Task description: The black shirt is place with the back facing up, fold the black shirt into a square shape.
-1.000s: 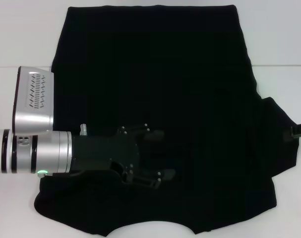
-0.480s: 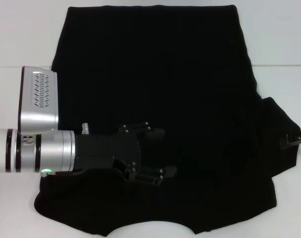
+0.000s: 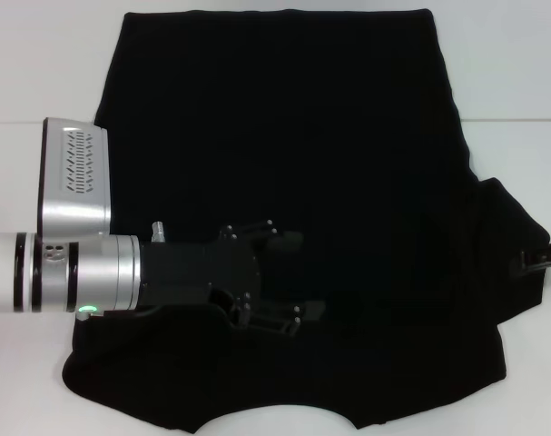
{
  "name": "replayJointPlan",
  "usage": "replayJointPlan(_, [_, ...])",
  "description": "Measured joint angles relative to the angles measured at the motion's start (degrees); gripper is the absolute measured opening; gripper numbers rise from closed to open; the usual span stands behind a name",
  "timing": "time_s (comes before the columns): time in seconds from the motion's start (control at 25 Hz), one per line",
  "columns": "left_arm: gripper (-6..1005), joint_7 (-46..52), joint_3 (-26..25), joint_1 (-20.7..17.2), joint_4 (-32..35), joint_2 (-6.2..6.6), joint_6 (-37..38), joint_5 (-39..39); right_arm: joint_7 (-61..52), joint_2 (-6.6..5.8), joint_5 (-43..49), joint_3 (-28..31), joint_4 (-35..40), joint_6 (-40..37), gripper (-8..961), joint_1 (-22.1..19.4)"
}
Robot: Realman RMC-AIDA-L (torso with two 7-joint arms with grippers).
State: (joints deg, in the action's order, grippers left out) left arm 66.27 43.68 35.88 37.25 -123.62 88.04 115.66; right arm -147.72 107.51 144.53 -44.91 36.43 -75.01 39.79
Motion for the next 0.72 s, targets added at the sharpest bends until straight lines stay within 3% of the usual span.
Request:
replayJointPlan(0.36, [949,0.1,0.0,-0.01,-0.02,0.06,-0.06,0.0,0.38,1.29,0.05,-0.06,-0.11,2.38,880,0.33])
replayJointPlan(0.72, [948,0.18,0.0,-0.02,0.02,0.19,-0.64,0.0,0.48,2.29,1.55,-0.1,-0.2,4.21,680,0.7])
